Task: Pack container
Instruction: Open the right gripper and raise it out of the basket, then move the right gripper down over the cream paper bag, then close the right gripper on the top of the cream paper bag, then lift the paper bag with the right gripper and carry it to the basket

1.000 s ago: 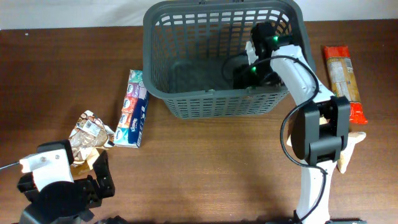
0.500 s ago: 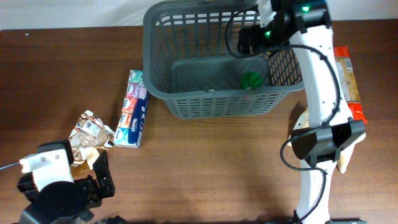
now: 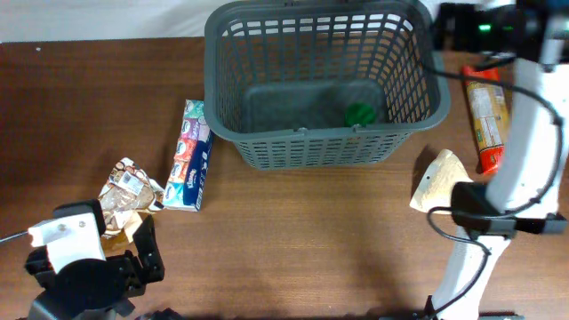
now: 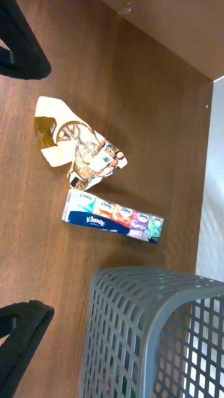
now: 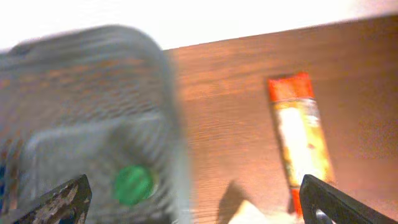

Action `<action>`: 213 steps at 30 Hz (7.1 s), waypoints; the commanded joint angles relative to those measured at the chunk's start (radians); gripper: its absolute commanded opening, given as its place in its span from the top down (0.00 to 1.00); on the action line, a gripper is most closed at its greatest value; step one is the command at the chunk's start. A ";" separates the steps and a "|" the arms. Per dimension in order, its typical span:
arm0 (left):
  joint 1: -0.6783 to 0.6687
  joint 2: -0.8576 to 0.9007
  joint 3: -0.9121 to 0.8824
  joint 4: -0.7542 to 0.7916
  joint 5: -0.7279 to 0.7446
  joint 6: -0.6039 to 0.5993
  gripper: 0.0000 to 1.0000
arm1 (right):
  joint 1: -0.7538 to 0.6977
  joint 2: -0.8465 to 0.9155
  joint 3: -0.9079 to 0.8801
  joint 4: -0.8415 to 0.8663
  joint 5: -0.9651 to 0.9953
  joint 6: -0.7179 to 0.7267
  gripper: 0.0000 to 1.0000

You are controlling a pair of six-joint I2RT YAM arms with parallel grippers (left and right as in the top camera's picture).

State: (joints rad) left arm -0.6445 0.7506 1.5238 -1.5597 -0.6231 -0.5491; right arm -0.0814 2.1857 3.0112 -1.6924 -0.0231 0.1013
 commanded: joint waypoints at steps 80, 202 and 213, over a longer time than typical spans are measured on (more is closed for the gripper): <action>0.004 -0.002 0.005 0.002 0.007 0.005 0.00 | -0.312 -0.480 -1.770 0.586 0.124 1.542 0.01; 0.004 -0.002 0.005 0.002 0.007 0.005 0.00 | -0.312 -0.341 -1.668 0.748 0.184 1.164 0.96; 0.004 -0.002 0.005 0.002 0.007 0.005 0.00 | -0.312 -0.341 -1.217 0.521 0.183 0.898 0.96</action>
State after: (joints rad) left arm -0.6445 0.7506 1.5238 -1.5600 -0.6231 -0.5491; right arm -0.3973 1.8572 1.6566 -1.1381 0.1417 1.1229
